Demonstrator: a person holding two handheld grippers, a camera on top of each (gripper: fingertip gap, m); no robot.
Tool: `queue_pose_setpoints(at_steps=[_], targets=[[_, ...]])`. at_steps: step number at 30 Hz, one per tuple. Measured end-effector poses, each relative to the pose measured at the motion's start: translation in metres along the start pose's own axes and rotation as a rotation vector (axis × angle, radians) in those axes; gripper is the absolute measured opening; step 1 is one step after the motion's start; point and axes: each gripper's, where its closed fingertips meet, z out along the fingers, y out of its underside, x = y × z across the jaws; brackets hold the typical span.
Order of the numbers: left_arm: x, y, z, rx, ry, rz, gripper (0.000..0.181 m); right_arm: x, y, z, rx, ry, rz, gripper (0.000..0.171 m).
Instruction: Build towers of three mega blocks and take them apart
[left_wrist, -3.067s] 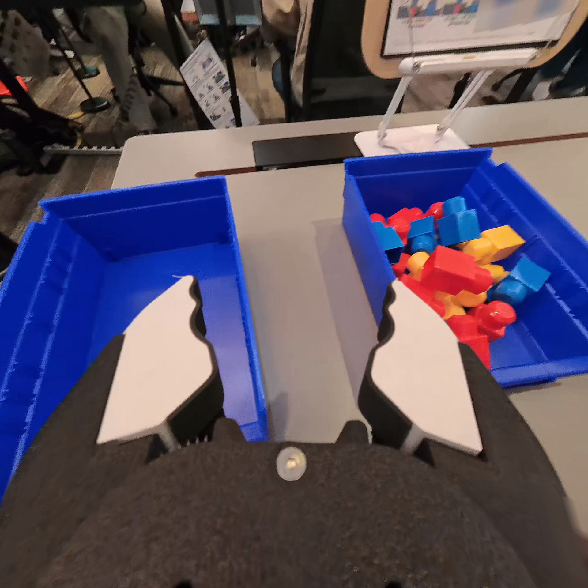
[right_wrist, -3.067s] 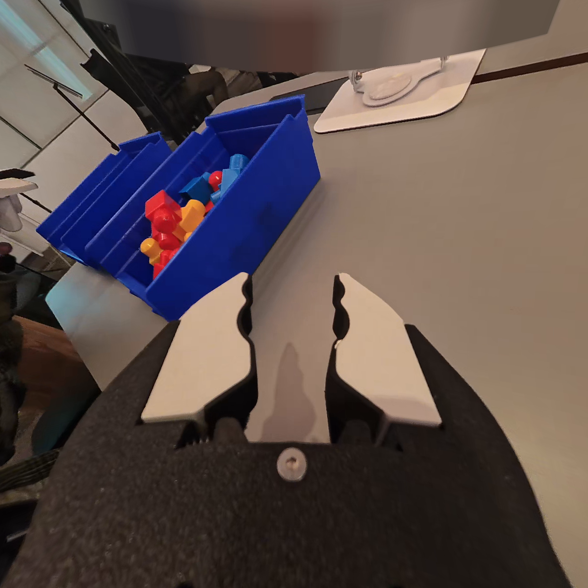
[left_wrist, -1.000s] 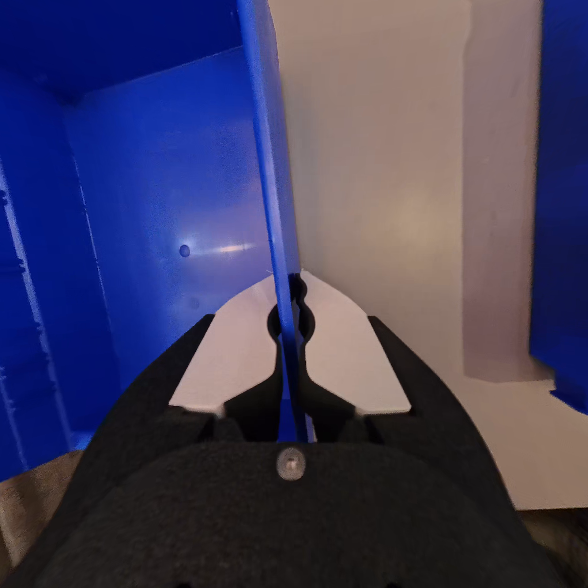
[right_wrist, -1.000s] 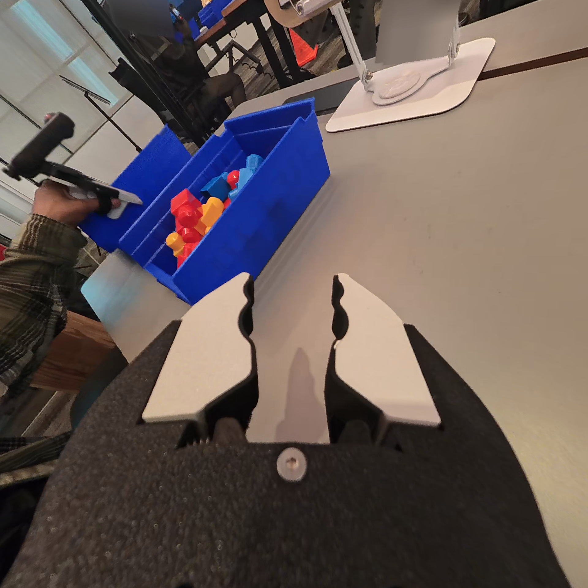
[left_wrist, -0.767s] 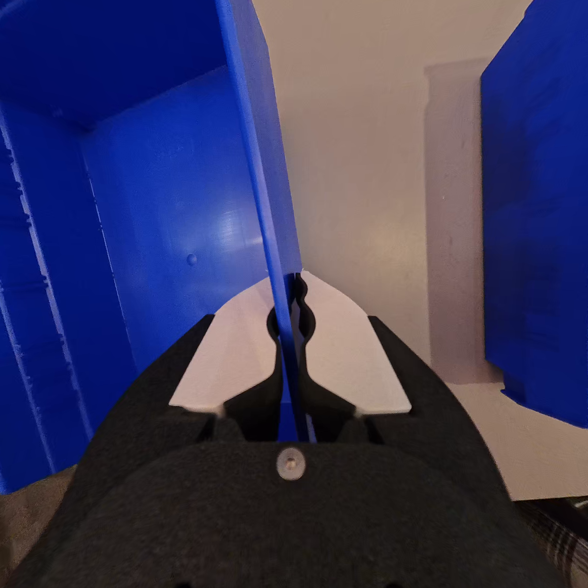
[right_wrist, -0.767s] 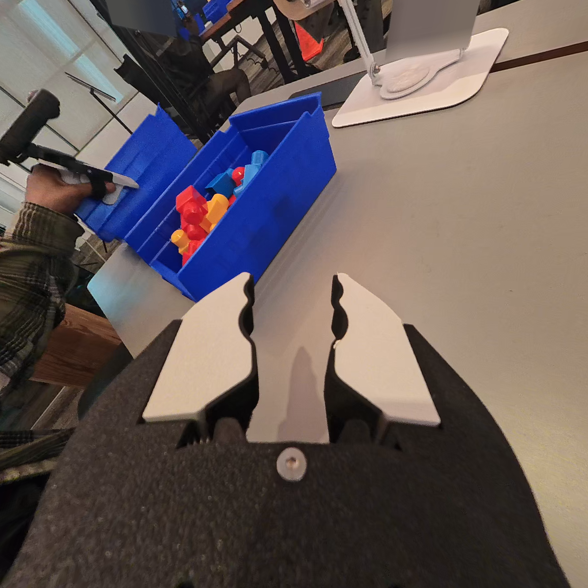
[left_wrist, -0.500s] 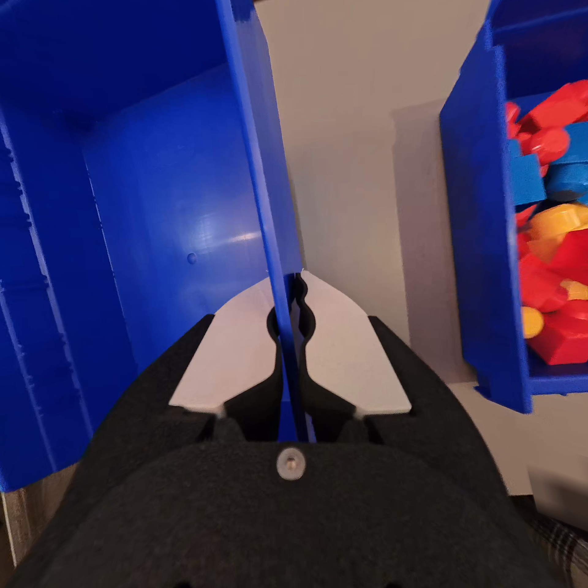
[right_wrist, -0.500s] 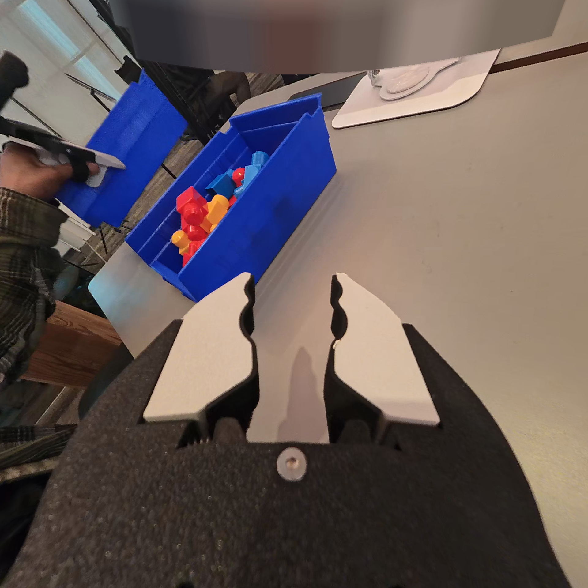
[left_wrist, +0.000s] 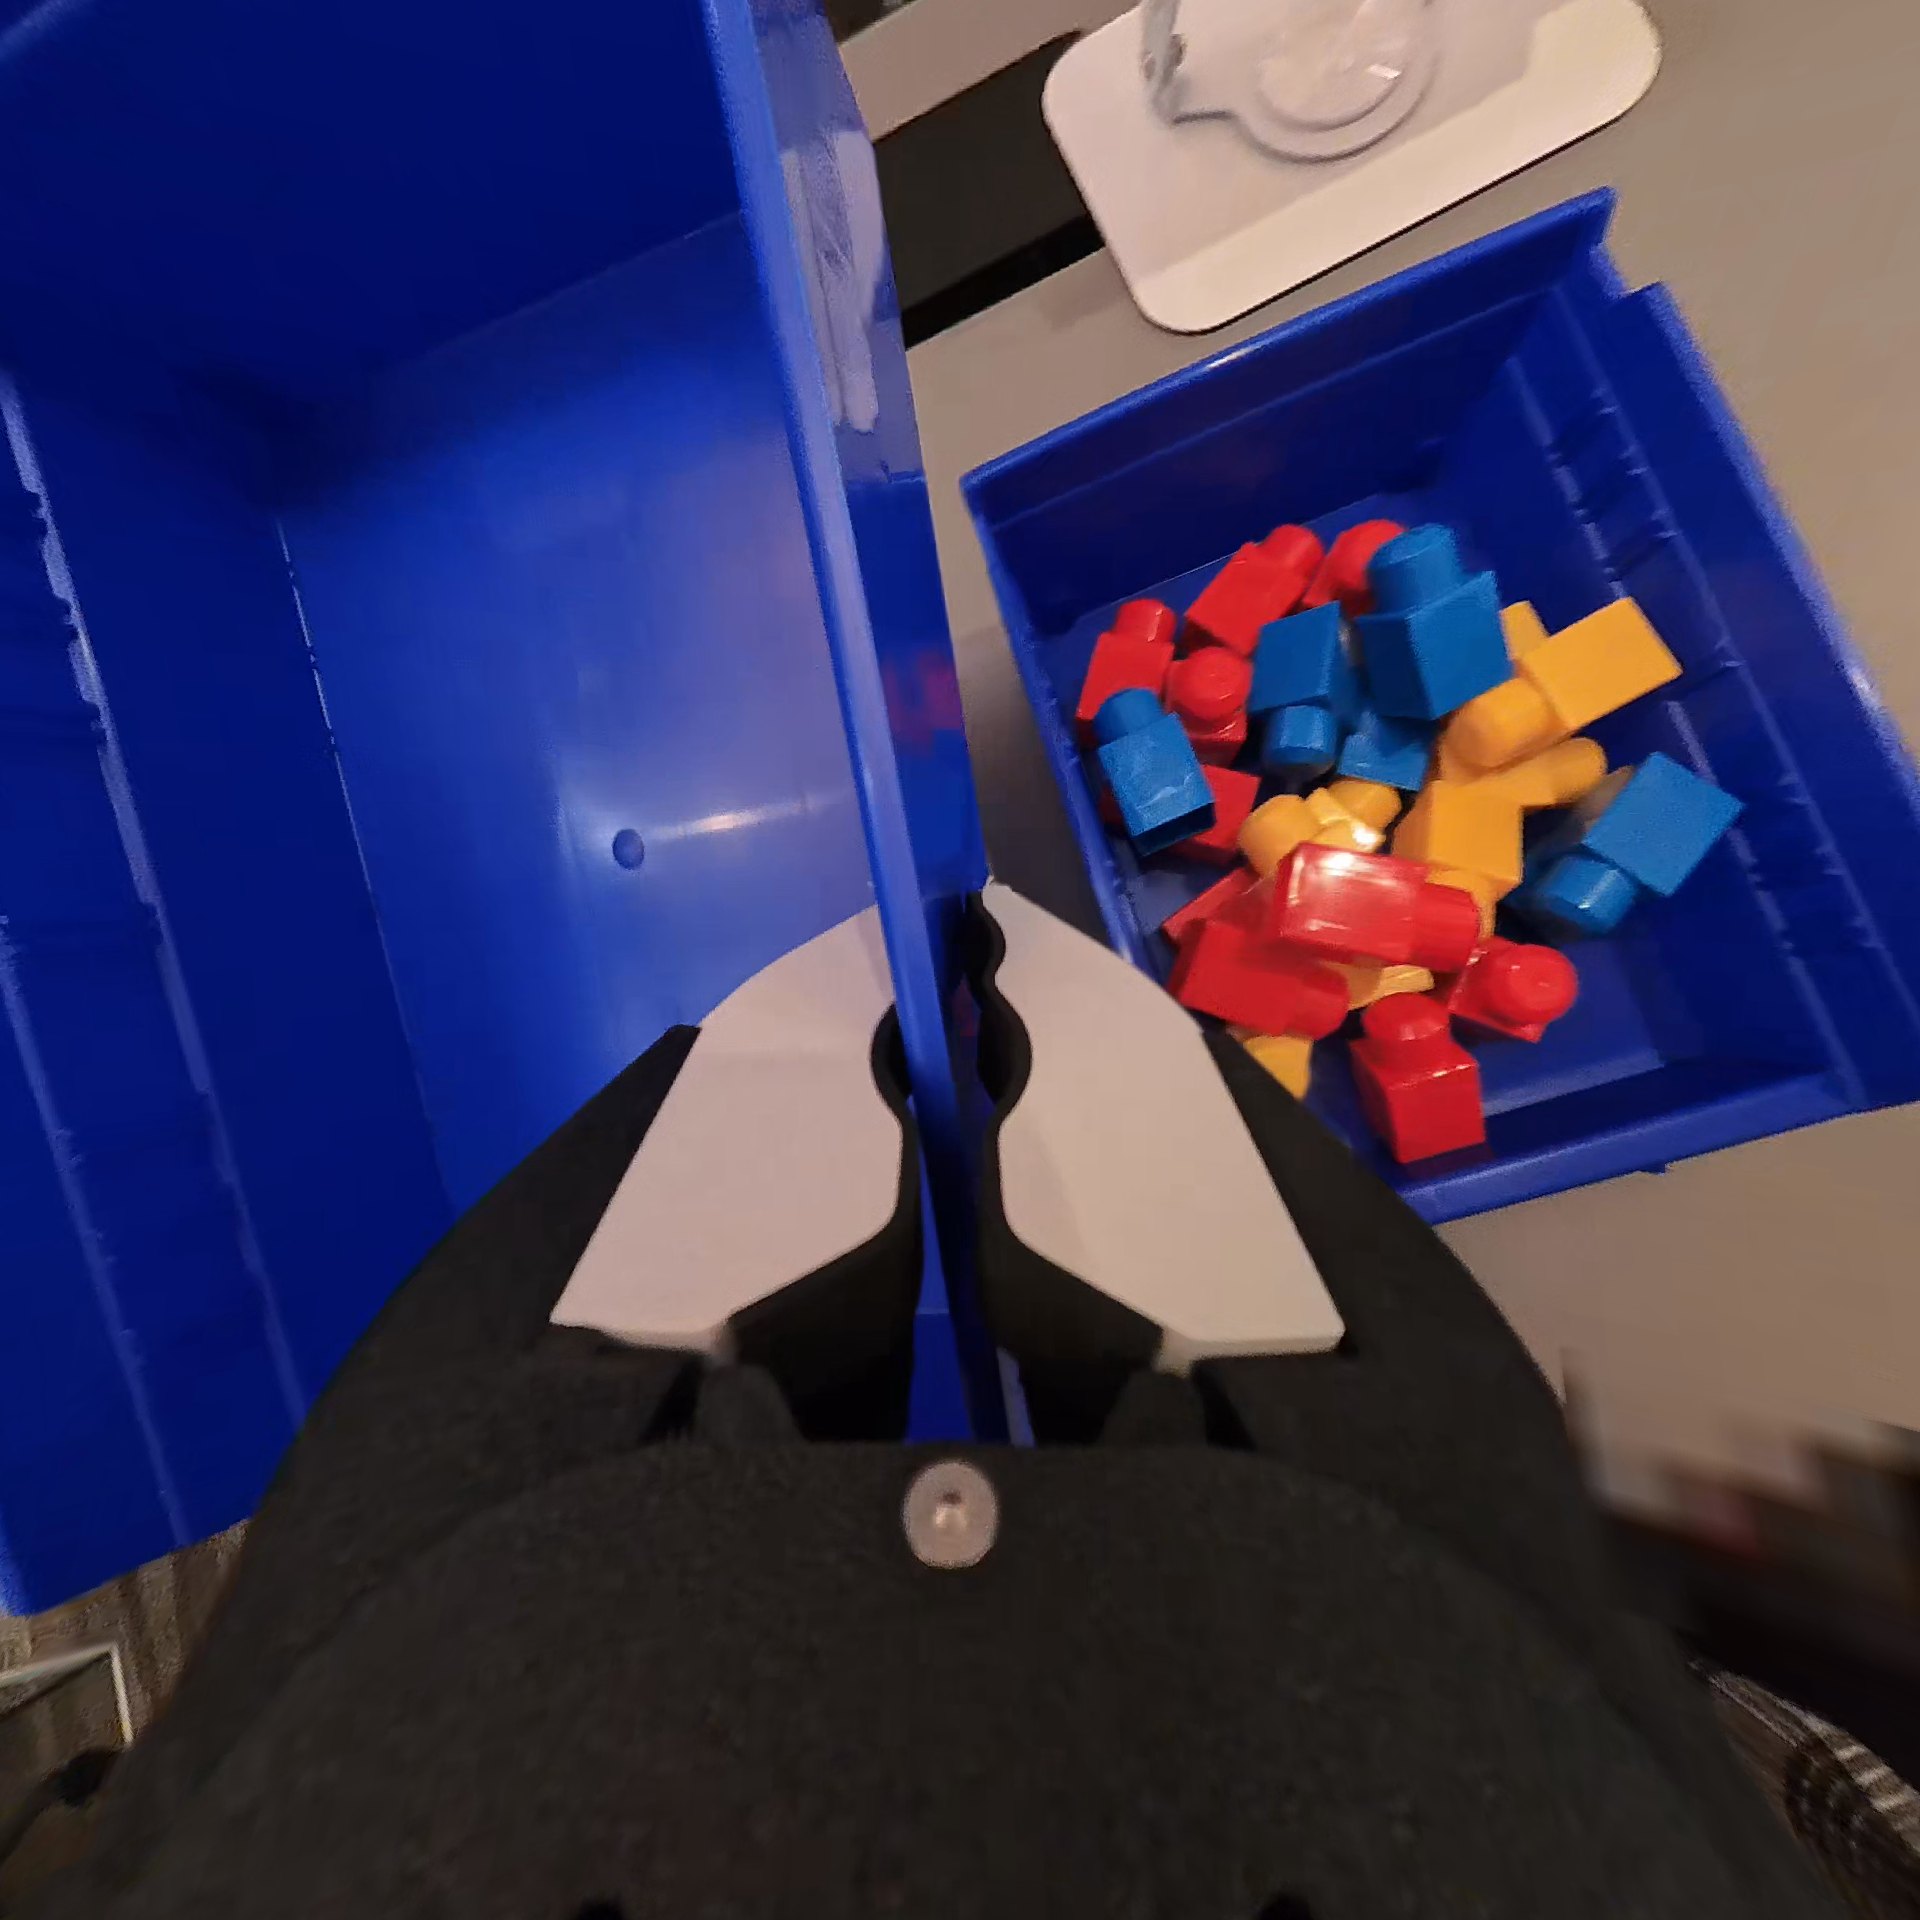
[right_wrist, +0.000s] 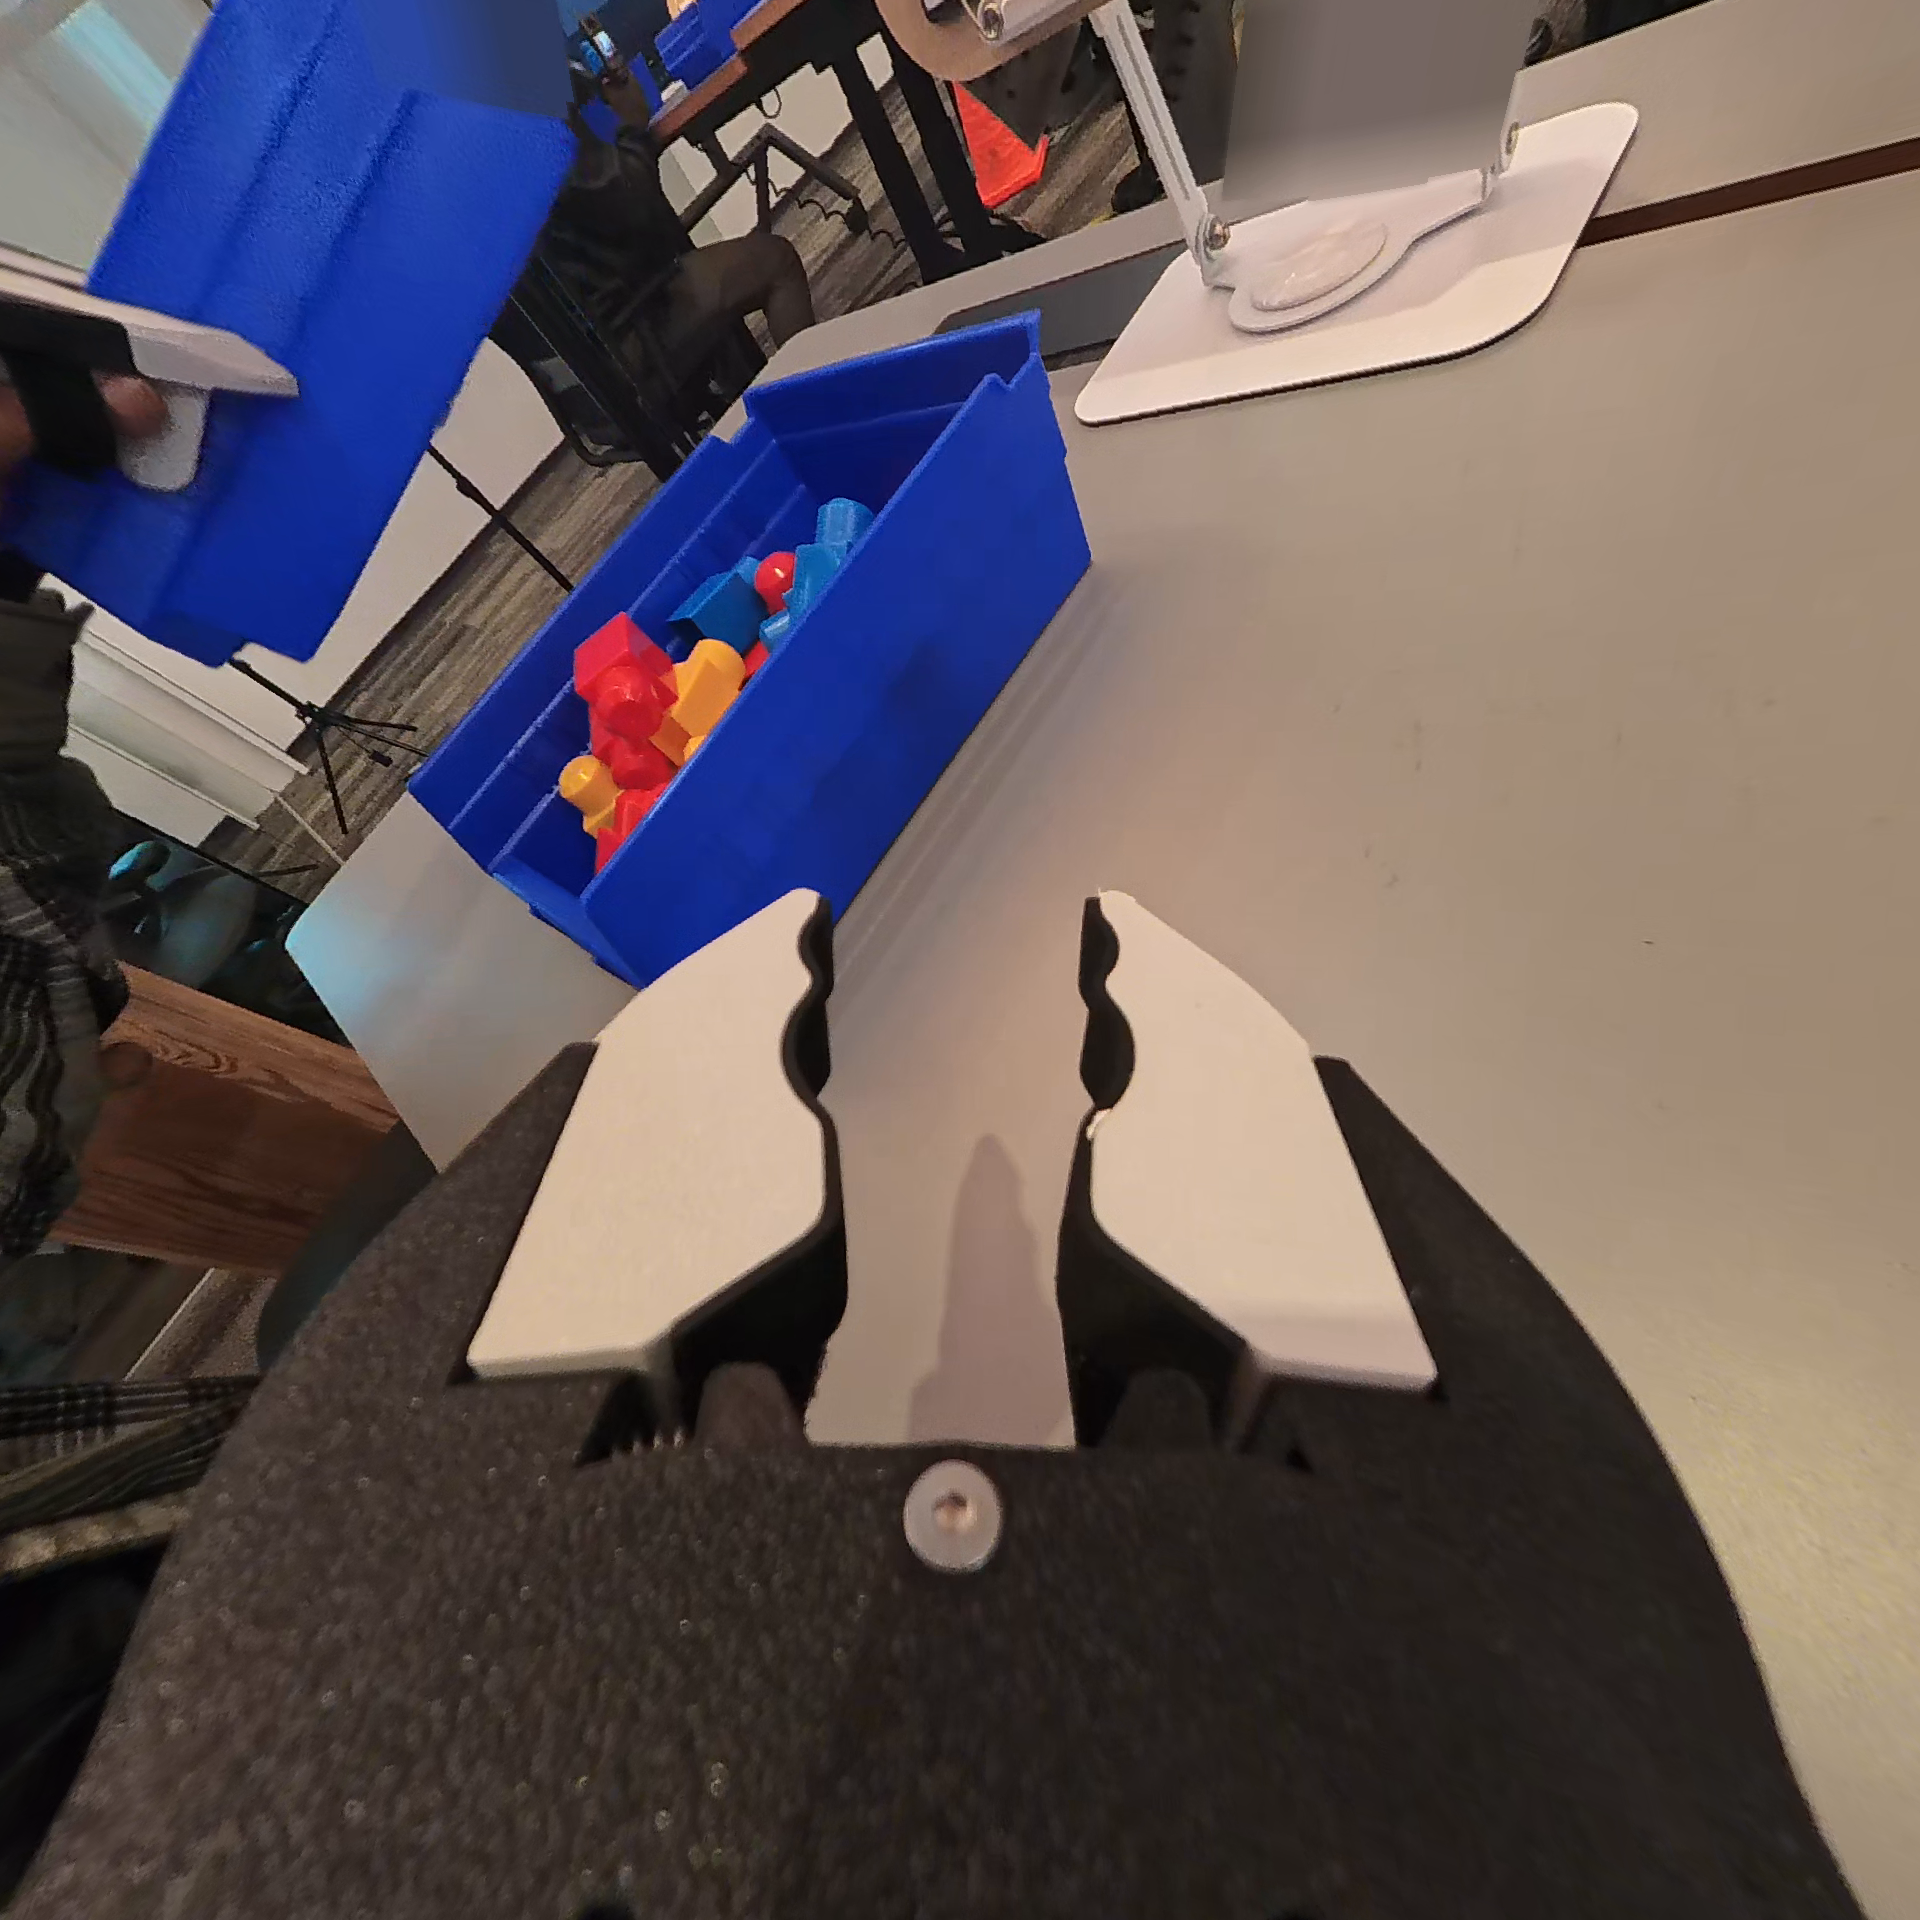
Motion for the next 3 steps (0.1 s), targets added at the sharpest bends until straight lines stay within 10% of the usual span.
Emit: queue_pose_setpoints(at_steps=[1, 3], targets=[[0.006, -0.004, -0.001, 0.008, 0.007, 0.011, 0.005, 0.000, 0.000, 0.000, -0.002, 0.000, -0.001, 0.045], [0.018, -0.010, -0.003, 0.017, 0.021, 0.029, 0.005, 0.000, 0.000, -0.001, 0.000, 0.001, -0.002, 0.045]])
